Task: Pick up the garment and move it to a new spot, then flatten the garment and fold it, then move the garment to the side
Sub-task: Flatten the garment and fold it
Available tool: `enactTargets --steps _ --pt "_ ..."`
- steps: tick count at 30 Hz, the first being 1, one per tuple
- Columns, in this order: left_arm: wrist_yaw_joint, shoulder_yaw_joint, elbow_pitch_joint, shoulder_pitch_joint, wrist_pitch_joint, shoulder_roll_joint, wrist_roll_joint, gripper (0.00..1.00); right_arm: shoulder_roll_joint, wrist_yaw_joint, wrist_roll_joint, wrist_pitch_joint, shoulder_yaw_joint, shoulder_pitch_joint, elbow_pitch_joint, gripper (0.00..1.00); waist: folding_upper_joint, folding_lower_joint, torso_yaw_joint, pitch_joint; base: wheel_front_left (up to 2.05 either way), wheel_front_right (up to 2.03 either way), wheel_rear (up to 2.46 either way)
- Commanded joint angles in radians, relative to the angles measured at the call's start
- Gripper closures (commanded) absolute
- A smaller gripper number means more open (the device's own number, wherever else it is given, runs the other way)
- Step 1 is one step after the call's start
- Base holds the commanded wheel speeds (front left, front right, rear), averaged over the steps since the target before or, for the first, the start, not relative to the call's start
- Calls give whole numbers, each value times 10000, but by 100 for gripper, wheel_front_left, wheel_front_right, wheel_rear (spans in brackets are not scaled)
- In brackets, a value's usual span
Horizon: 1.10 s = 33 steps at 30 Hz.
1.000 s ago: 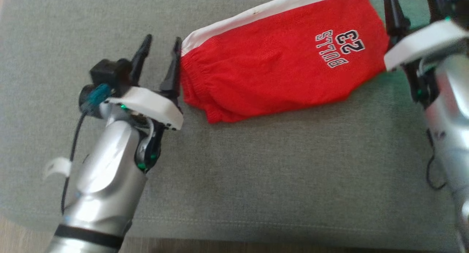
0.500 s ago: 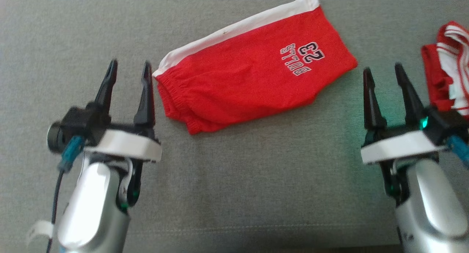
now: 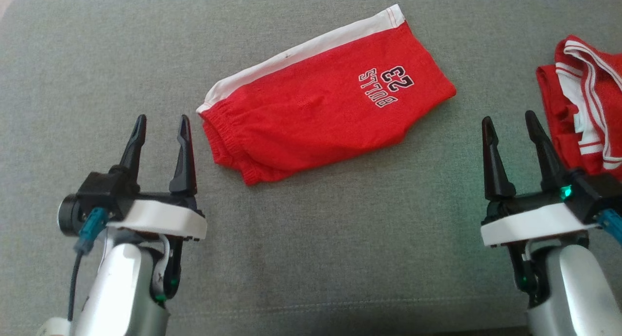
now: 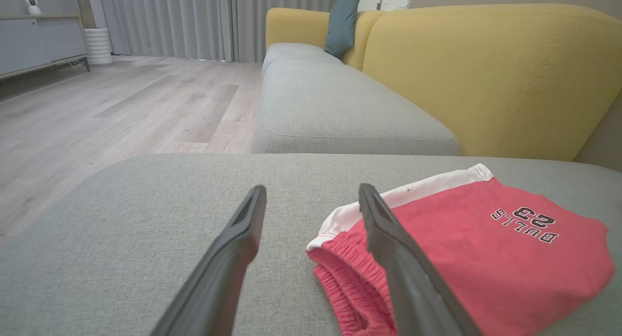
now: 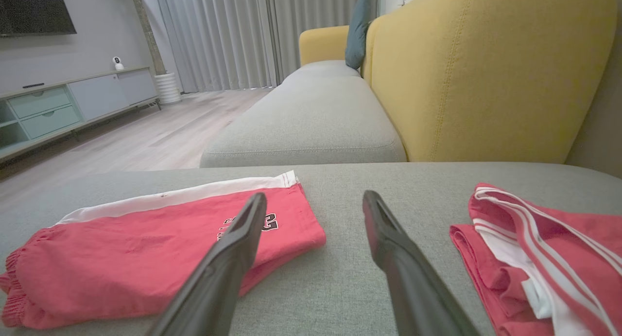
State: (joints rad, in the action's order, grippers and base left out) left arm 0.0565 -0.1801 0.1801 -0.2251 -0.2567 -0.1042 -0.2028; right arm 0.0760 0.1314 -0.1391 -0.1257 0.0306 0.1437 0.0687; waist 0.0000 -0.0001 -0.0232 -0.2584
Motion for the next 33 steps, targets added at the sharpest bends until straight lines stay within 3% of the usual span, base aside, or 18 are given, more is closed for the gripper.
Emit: enactTargets --steps 1,18,25,33 --pt "-91 395 -289 -121 -50 -65 144 0 -56 -7 68 65 176 -46 -465 0 0 1 23 -15 0 0 0" --pt "-378 628 -371 -473 -51 237 485 0 103 -7 -92 518 -3 670 -210 0 0 1 308 -638 0 0 0" --pt "-530 605 -429 -947 -51 367 545 0 685 -7 -566 1288 454 2901 1649 0 0 1 538 -1389 0 0 0" --pt "-653 511 -274 -1260 -51 474 585 0 934 -7 -953 3733 1022 4811 4194 0 0 1 803 -1693 0 0 0"
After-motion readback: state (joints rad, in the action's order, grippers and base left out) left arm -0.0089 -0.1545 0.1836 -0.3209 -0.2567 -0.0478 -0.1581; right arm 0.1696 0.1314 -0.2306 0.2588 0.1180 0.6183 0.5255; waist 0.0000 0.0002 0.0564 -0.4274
